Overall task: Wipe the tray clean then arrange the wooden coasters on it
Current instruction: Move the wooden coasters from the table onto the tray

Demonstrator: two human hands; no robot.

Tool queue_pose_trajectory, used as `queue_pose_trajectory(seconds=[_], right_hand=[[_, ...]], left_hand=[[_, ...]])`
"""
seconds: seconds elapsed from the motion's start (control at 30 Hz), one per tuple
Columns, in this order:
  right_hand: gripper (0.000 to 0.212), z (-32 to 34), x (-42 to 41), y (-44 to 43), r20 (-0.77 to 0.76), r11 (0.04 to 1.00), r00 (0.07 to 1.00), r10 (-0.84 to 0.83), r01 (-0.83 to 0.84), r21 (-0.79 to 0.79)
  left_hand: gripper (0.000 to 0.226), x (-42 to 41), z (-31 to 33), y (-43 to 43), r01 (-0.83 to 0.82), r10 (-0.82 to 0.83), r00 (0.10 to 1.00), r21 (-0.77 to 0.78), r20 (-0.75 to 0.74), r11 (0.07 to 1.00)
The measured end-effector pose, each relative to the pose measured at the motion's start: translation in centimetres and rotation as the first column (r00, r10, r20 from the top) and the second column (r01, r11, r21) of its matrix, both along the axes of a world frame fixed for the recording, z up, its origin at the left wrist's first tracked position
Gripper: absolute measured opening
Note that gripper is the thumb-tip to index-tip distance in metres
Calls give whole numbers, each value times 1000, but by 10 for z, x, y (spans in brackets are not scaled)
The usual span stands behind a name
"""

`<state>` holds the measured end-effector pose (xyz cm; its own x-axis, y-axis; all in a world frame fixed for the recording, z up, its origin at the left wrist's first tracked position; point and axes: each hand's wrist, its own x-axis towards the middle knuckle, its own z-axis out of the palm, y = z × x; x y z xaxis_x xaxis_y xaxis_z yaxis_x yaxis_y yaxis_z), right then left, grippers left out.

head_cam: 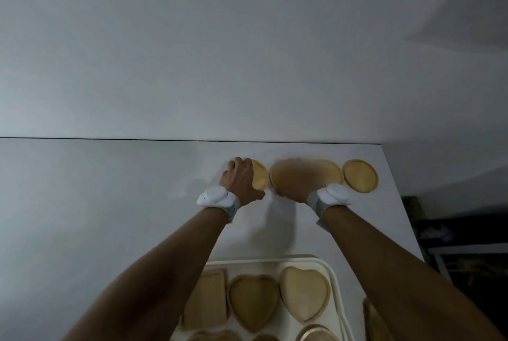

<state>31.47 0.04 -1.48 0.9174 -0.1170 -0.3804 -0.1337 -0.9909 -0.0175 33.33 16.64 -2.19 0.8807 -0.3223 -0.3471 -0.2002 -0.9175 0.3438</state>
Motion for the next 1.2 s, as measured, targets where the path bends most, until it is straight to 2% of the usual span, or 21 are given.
queue_pose_trajectory(seconds=[0.17, 0.43, 0.7, 0.97, 1.1, 1.2], right_hand=[[63, -5, 1, 0, 69, 999, 997, 39, -39, 0], [80, -3, -15, 2, 119, 998, 992, 34, -39, 41], [69, 23, -65, 1, 144, 997, 988, 61, -67, 42], [70, 46, -149, -3, 167, 994, 983, 80, -92, 63], [80, 53, -197, -3, 160, 992, 983, 90, -103, 73], [72, 56, -236, 0, 161, 990, 983, 94, -108, 86]], left_hand=[[91, 4, -6, -5, 16, -16, 1000, 6, 6, 1000], [94, -10, 6, -3, 13, -13, 1000, 8, 14, 1000], [94, -57, 34, 1, -26, 25, 999, 23, 37, 999], [88, -143, 53, 3, -25, 24, 996, 12, 87, 1000], [91, -190, 58, 4, -27, 26, 995, 6, 91, 1000], [95, -227, 61, 6, -40, 39, 995, 4, 97, 999]])
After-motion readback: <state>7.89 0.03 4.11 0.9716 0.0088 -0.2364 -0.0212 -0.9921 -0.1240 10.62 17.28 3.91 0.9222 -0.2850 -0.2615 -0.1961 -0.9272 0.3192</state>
